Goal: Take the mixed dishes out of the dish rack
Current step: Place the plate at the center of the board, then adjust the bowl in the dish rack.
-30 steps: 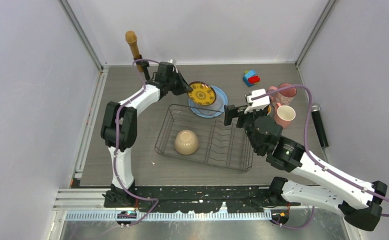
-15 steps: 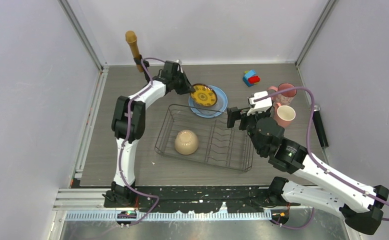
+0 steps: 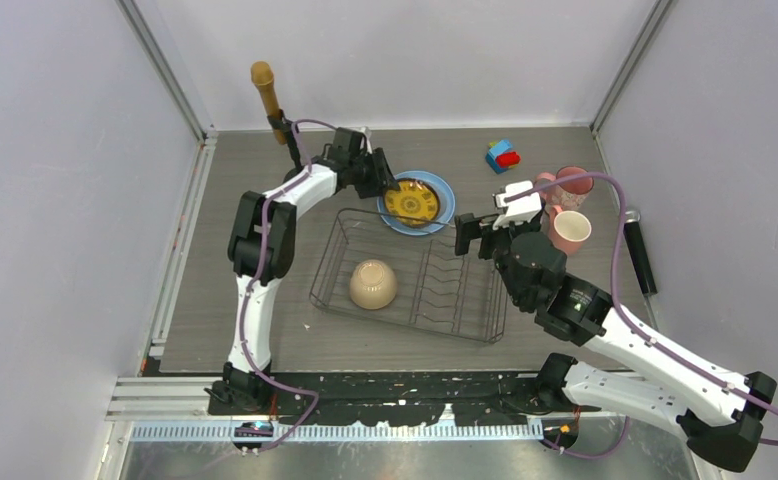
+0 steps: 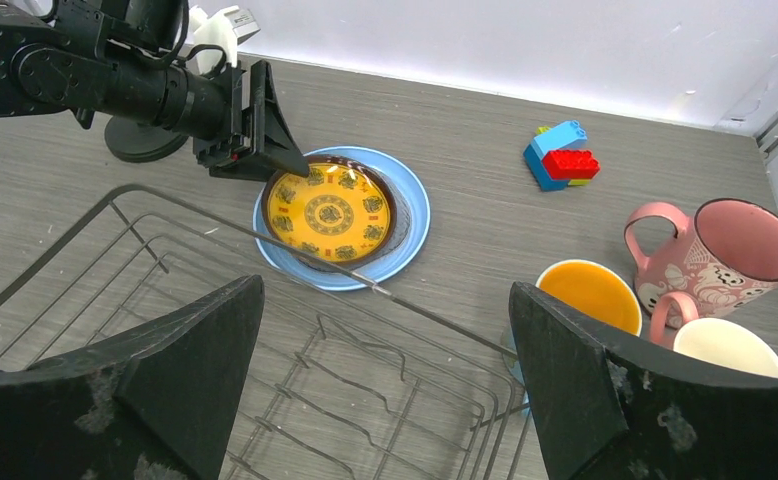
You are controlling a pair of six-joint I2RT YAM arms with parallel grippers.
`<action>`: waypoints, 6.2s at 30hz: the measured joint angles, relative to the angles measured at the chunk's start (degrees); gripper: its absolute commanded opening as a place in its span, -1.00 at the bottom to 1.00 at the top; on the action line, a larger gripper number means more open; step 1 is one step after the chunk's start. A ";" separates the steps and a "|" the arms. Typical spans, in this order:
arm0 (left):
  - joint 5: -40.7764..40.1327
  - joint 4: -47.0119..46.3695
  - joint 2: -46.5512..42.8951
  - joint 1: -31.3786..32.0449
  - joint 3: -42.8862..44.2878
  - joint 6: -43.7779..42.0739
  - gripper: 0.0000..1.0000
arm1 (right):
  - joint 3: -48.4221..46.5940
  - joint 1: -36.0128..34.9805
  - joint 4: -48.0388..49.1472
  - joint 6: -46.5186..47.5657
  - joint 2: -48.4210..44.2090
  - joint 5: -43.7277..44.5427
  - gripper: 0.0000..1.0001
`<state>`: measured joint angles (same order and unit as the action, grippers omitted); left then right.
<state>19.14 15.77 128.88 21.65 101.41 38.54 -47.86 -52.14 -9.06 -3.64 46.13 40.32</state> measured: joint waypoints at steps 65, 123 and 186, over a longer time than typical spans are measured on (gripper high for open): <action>-9.84 15.56 -74.75 6.80 -52.09 -0.04 0.99 | -3.37 8.92 0.76 -1.38 31.17 -65.13 0.99; -39.10 29.62 -96.63 6.80 -56.43 0.46 0.99 | -32.63 -5.49 -20.57 0.07 59.76 -34.32 0.94; -6.88 5.20 -57.88 8.11 -55.93 7.74 0.99 | -10.91 6.21 -4.72 -14.78 42.62 -51.80 0.99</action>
<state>12.25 20.97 71.00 29.76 45.47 46.28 -58.76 -45.93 -13.78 -18.41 88.75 -11.49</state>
